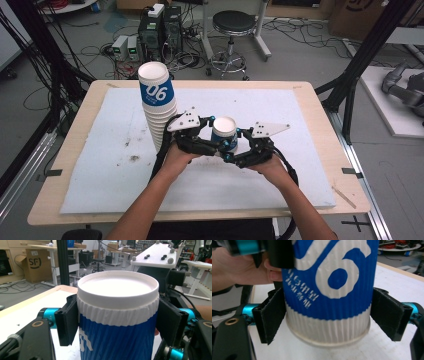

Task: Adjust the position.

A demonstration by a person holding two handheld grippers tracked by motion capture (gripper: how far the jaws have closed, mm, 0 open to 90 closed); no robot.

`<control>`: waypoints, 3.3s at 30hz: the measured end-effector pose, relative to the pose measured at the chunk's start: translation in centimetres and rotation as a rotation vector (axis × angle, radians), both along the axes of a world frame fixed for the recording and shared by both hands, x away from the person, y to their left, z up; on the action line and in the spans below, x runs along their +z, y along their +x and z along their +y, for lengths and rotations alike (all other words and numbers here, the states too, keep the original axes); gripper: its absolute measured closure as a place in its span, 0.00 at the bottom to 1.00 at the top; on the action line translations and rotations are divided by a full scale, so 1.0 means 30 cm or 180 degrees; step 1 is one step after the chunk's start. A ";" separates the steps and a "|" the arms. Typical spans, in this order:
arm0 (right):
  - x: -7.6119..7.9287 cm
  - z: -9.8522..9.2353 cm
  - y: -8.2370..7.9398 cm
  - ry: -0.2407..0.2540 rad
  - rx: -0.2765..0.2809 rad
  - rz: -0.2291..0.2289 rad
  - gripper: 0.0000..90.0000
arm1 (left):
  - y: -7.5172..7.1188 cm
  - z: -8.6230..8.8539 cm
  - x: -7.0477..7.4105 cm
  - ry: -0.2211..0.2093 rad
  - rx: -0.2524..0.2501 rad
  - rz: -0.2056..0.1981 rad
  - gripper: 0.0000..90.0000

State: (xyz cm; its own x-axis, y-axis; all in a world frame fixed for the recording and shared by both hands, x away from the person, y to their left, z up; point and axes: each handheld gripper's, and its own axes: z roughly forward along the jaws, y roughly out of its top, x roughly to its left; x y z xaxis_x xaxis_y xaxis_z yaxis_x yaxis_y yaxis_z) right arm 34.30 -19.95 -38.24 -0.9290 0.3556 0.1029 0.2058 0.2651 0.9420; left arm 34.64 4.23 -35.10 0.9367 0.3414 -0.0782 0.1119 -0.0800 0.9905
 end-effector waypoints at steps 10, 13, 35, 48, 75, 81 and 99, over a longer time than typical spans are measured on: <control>0.037 -0.027 -0.010 -0.0512 0.0093 -0.0243 0.32 | -0.001 -0.019 0.018 0.0326 -0.0058 0.0076 0.21; 0.046 -0.032 -0.012 -0.0639 0.0115 -0.0297 0.32 | -0.002 -0.023 0.036 0.0498 -0.0121 0.0016 0.21; 0.041 -0.106 -0.013 -0.0058 0.0181 -0.0097 0.17 | 0.009 -0.014 0.025 -0.0016 -0.0488 0.0216 0.33; 0.077 -0.122 -0.029 -0.0822 0.0439 -0.0411 0.31 | -0.007 -0.026 0.021 0.0478 -0.0472 0.0211 0.21; 0.081 -0.184 -0.025 -0.0275 0.0496 -0.0259 0.29 | 0.000 -0.009 0.004 0.0257 -0.0646 0.0233 0.30; 0.098 -0.182 -0.030 -0.0535 0.0570 -0.0305 0.29 | 0.004 -0.010 -0.007 0.0379 -0.0803 0.0292 0.33; 0.090 -0.204 -0.017 0.0093 0.0381 -0.0015 0.19 | 0.010 0.003 -0.022 -0.0041 -0.0780 0.0226 0.34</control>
